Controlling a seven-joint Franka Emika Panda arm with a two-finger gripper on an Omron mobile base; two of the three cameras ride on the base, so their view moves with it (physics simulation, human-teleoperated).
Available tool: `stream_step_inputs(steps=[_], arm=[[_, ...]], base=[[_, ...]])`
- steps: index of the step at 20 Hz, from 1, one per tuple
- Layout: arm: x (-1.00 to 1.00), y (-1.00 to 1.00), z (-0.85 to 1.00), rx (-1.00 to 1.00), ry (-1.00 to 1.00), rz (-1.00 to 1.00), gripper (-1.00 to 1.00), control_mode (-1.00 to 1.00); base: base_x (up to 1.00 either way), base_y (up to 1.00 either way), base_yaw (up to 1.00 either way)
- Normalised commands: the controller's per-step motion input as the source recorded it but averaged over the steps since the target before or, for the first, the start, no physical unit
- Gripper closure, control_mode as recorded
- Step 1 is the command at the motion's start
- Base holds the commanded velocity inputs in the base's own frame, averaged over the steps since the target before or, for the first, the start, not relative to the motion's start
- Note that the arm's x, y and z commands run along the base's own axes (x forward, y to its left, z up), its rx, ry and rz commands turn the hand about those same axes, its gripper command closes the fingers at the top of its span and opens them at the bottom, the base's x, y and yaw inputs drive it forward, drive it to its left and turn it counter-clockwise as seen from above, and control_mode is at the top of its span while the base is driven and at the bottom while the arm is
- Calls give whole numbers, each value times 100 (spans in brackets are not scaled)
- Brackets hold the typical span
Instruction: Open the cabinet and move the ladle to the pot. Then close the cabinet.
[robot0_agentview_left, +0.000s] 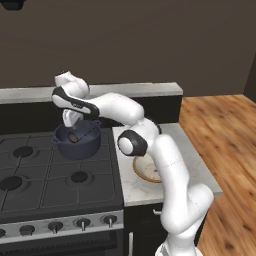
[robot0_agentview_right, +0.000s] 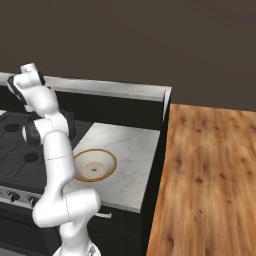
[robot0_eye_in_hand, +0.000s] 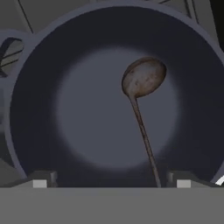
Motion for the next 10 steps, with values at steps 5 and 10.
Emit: stream_step_inputs(steps=[5, 10], arm=[[-55, -61, 0, 0, -16, 0, -100, -100], [-42, -64, 16, 2, -7, 0, -100, -100]], base=[[0, 0, 0], [0, 0, 0]])
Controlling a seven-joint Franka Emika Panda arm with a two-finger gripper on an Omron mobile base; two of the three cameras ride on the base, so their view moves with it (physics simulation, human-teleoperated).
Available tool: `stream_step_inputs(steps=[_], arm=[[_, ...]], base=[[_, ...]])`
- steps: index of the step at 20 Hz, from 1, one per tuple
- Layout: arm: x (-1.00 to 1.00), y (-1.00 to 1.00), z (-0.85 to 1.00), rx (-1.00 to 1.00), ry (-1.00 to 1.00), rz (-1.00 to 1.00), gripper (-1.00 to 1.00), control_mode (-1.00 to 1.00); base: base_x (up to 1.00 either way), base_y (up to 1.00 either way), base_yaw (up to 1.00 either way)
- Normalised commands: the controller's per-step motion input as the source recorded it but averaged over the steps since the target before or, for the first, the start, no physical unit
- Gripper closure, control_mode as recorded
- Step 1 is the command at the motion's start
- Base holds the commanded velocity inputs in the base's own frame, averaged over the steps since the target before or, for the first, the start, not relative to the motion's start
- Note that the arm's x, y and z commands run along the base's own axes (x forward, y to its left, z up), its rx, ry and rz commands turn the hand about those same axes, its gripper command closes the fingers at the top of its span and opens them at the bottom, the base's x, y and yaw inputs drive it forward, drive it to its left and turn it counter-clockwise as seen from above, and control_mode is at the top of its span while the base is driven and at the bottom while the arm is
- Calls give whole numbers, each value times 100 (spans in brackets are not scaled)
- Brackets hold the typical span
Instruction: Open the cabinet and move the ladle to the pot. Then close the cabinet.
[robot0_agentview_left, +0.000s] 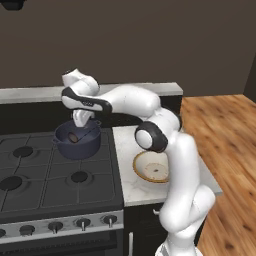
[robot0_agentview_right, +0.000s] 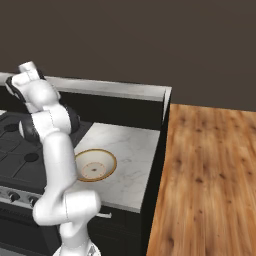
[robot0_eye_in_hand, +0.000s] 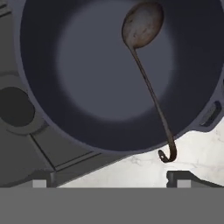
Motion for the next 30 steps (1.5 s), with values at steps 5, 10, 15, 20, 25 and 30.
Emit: stream_step_inputs(steps=[5, 10, 15, 20, 25, 30], arm=[[-30, -64, 39, 7, 0, 0, -100, -100], [-25, -60, 43, 9, 0, 0, -100, -100], [-23, -48, 43, 8, 0, 0, -100, -100], [-26, -39, 50, 7, 0, 0, -100, -100], [-31, -21, 42, 7, 0, -7, -100, -100], [-34, -16, 36, 6, 0, -17, -100, -100]], base=[[0, 0, 0], [0, 0, 0], [0, 0, 0], [0, 0, 0], [0, 0, 0], [0, 0, 0]])
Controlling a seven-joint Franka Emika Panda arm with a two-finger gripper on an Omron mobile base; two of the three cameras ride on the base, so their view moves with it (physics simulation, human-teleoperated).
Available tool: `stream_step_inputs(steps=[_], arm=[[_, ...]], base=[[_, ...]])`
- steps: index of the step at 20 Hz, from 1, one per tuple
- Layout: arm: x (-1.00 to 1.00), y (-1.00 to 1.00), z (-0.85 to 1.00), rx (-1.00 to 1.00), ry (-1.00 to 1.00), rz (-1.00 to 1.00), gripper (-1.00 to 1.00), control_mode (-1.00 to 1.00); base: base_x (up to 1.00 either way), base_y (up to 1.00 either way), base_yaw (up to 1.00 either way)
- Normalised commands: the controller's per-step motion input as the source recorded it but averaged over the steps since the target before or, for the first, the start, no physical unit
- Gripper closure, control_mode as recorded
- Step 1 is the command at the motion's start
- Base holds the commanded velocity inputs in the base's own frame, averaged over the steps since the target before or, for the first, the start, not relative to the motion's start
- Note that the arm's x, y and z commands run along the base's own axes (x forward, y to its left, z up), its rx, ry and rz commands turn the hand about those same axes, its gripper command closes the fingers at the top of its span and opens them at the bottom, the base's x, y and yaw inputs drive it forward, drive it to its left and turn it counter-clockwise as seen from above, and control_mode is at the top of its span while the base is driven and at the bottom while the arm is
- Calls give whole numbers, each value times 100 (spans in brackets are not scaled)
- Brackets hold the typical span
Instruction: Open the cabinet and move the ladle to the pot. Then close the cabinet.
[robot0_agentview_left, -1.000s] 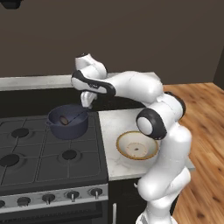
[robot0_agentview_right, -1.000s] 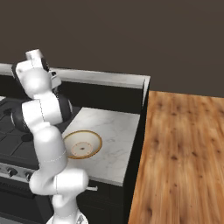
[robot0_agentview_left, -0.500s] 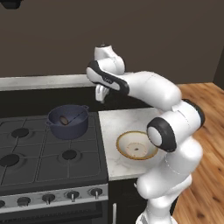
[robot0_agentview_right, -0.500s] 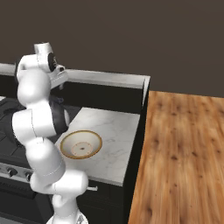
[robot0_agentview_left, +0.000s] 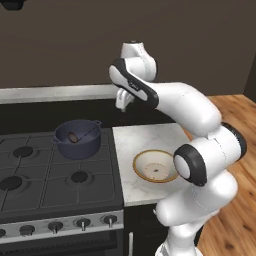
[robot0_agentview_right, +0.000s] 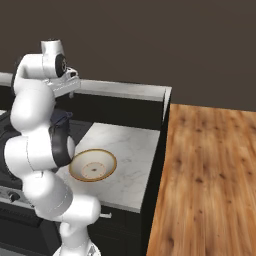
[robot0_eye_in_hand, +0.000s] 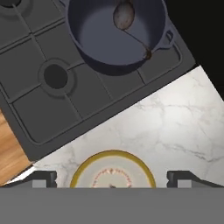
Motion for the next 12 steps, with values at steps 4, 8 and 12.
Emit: stream_step_inputs(steps=[4, 8, 12], arm=[[-34, -26, 30, 7, 0, -19, -100, -100], [-34, -33, 16, 4, 0, -21, -100, -100], [-40, -36, 2, 1, 0, -20, -100, -100]], base=[[0, 0, 0], [0, 0, 0], [0, 0, 0]])
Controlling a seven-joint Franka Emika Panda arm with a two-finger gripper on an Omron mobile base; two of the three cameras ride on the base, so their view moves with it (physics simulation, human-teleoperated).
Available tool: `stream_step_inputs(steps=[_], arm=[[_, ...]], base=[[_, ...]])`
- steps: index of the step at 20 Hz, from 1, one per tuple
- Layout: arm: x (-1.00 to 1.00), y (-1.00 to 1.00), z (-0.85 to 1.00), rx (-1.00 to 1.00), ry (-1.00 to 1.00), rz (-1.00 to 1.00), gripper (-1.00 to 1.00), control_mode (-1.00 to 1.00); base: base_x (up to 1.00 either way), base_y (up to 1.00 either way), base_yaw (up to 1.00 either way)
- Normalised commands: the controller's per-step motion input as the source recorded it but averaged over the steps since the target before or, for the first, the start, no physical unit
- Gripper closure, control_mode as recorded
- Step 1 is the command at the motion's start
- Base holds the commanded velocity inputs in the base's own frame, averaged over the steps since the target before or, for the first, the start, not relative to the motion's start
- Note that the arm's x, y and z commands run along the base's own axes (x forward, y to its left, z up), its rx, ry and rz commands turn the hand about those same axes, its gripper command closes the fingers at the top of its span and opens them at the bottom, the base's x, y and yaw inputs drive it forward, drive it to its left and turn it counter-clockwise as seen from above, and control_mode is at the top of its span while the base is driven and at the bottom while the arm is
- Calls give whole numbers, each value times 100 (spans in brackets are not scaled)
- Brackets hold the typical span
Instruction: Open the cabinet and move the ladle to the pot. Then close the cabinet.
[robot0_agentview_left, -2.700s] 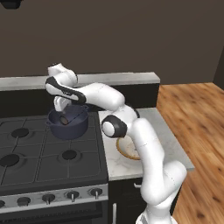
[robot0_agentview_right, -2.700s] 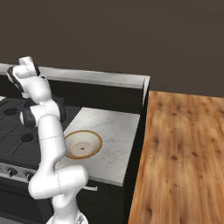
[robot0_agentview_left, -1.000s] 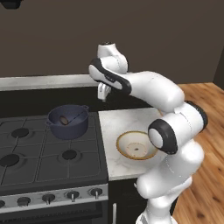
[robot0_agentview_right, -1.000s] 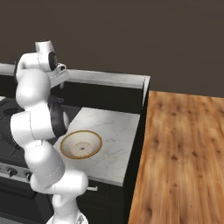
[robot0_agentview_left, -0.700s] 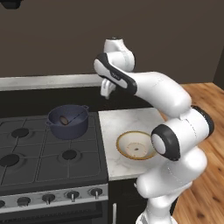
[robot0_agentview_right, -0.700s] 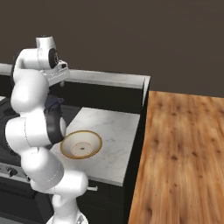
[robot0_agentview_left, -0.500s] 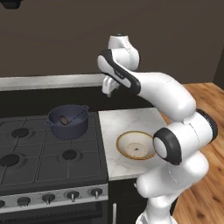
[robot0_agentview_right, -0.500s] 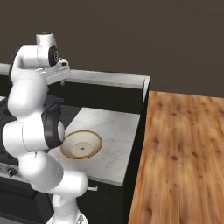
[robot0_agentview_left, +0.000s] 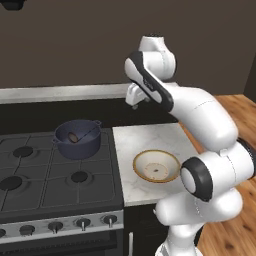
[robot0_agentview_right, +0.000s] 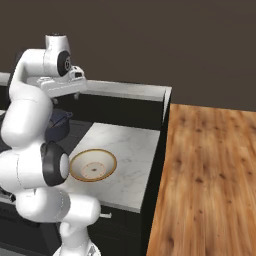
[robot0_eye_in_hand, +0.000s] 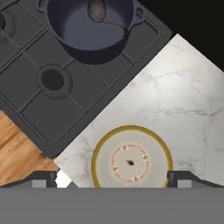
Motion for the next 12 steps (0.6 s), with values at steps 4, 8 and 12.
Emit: stream_step_inputs(steps=[4, 8, 12], arm=[[-51, -37, 0, 0, -1, -19, -100, -100], [-67, -37, 0, 0, -10, -16, -100, -100], [-51, -32, 4, 0, -10, -15, -100, -100]], base=[[0, 0, 0], [0, 0, 0], [0, 0, 0]])
